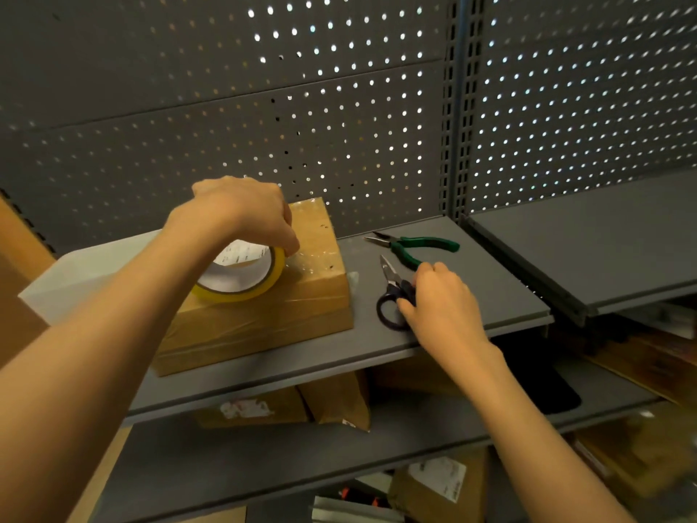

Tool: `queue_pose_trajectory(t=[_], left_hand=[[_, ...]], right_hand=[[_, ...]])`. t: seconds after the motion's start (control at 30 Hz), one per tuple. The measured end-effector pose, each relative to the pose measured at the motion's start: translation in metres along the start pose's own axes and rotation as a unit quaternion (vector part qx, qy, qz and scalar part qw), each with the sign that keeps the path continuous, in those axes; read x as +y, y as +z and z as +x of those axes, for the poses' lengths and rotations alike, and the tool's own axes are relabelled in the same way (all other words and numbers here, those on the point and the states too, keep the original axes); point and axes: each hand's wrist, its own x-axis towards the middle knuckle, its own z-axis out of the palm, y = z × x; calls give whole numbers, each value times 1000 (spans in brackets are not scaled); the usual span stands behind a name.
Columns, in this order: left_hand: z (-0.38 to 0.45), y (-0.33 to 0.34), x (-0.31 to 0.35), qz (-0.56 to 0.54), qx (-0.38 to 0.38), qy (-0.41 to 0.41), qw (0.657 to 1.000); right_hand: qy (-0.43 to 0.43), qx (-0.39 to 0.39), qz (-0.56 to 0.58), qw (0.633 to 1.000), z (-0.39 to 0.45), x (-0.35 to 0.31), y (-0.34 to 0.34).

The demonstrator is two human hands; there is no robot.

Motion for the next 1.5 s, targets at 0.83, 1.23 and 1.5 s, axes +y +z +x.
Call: queue_pose_trajectory(t=[0.83, 1.23, 1.5], left_hand=[[2, -3, 0, -23, -3, -1, 1000], [2, -10, 7, 23, -58, 30, 998], [7, -8, 9, 0, -65, 13, 998]], right_hand=[[45, -164, 581, 796, 2, -10, -16], [4, -337, 703, 626, -12, -21, -6], [-3, -465, 707, 533, -39, -20, 1]])
